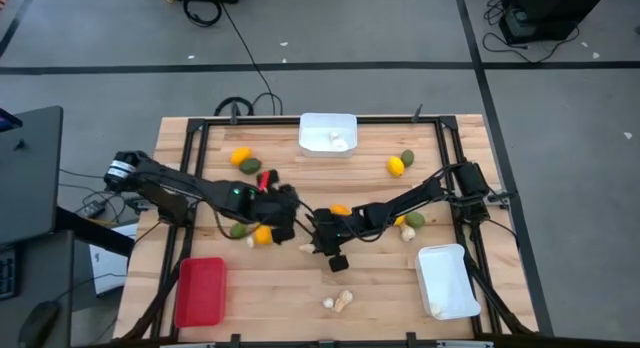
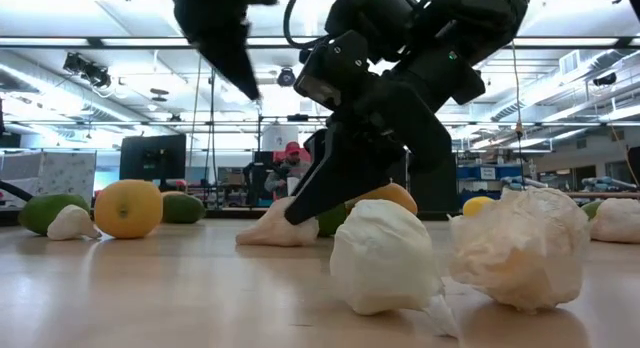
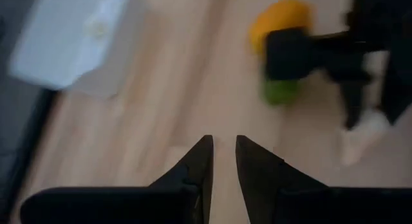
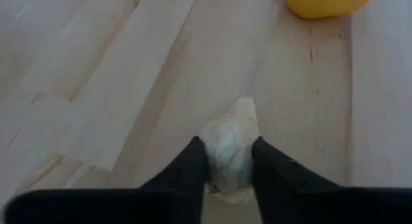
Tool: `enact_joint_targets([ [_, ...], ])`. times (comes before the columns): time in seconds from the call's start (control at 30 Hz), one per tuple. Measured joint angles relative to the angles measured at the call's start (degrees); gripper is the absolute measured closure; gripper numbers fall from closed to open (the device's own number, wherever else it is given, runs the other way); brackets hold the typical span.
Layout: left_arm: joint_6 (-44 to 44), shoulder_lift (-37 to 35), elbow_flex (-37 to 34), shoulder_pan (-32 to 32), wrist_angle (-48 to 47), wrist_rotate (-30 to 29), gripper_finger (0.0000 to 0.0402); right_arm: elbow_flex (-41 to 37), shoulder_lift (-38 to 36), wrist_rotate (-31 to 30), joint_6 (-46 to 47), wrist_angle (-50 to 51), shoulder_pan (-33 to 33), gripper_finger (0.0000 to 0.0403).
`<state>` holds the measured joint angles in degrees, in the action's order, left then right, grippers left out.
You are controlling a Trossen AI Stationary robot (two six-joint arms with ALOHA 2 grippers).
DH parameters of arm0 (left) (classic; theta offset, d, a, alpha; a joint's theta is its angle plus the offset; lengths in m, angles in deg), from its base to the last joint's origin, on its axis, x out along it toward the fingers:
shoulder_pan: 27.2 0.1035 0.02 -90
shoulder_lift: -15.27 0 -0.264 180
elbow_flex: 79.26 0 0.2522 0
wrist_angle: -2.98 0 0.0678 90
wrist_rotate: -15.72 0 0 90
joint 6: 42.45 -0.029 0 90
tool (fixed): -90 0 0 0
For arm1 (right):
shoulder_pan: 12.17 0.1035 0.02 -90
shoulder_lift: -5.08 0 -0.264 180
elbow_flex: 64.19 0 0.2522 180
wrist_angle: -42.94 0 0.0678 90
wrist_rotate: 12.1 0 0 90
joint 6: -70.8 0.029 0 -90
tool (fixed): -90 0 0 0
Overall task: Sort produce into baskets
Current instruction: Put the garlic into the top white bin
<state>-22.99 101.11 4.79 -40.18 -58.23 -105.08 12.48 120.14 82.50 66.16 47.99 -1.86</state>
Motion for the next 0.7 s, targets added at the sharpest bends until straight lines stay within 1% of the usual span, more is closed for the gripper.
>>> enact_joint_targets([
  [0.03, 0.4, -1.6, -0.7, 0.2, 0.1, -0.5, 0.0328, 0.0, 0.0, 0.0, 0.0, 0.0, 0.0, 0.0318],
  [0.2, 0.7, -9.9, -6.8, 1.3, 4.8, -1.0, 0.0328, 0.0, -1.1, 0.0, -0.1, 0.7, -0.7, 0.0319],
  [0.37, 2.4, -14.8, -14.2, 2.1, 10.0, -0.9, 0.0328, 0.0, -6.4, -0.6, -1.6, 2.0, -2.4, 0.0319],
  [0.43, 4.7, -15.2, -16.4, 2.1, 11.2, -0.8, 0.0328, 0.0, -8.9, -3.0, -2.8, 3.5, -3.5, 0.0319],
  [0.6, 9.3, -14.2, -20.8, 2.0, 12.5, -0.6, 0.0328, 0.0, -14.2, -13.5, -5.9, 7.1, -8.7, 0.0319],
  [0.7, 10.5, -13.7, -24.0, 2.0, 15.4, -0.6, 0.0328, 0.0, -15.9, -16.6, -8.8, 9.8, -13.6, 0.0319],
])
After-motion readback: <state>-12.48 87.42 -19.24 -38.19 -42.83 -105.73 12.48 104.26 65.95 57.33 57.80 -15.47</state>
